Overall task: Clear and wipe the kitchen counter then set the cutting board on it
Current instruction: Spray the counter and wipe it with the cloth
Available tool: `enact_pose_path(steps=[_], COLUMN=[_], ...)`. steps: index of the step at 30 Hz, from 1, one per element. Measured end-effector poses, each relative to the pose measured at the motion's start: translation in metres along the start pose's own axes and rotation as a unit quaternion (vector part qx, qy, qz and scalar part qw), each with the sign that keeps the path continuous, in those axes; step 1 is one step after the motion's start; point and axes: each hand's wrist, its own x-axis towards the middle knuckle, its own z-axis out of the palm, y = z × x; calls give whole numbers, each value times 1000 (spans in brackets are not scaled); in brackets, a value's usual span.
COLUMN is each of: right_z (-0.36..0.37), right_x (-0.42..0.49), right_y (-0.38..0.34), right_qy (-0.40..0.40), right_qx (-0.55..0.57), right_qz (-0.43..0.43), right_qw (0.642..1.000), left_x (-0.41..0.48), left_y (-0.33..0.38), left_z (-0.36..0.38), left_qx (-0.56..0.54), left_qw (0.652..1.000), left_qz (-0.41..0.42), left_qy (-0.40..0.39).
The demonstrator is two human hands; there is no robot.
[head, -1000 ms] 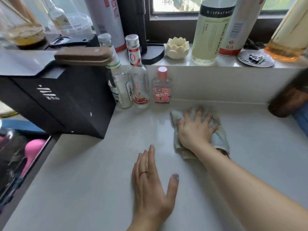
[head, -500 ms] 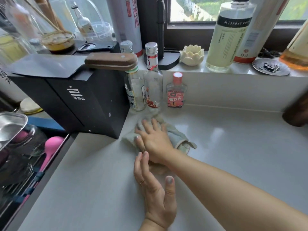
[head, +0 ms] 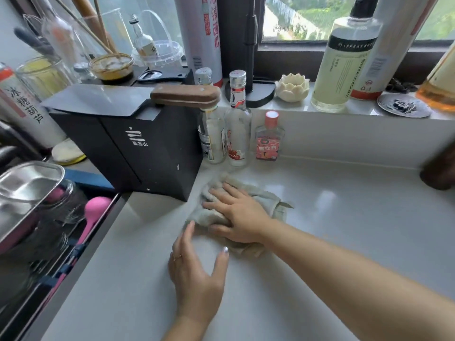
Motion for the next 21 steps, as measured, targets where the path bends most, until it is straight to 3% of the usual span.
enact_pose_path(steps=[4,6,8,11,13,16,18,21], right_z=[7,3,-10,-41,-56,-45,-24,7], right_x=[-90,-135,-178,-243,-283,-304,-296,-283], right_y=[-23,-26,-14,34,71,95,83,28], right_qy=[12,30,119,278,257,91,61,90], right_qx=[67,117,154,93,49,47,22,17], right_qz=[2,44,148,357,490,622,617,524], right_qw=[998,992,970,887,831,776,785,847], left_x=[-10,-14,-17,-23,-30,-44,-55,-70], left_y=[-11,-12,-9,-1,3,8,11,20], left_z=[-16,-19,-20,-20,-18,-11,-3,11], left_qx=[49,83,97,96,98,108,114,119], left_qw=[998,993,990,988,985,977,972,962], left_qz=[17,44,61,67,67,75,83,101], left_qy=[-48,-68,-77,-101,-128,-165,-189,-223])
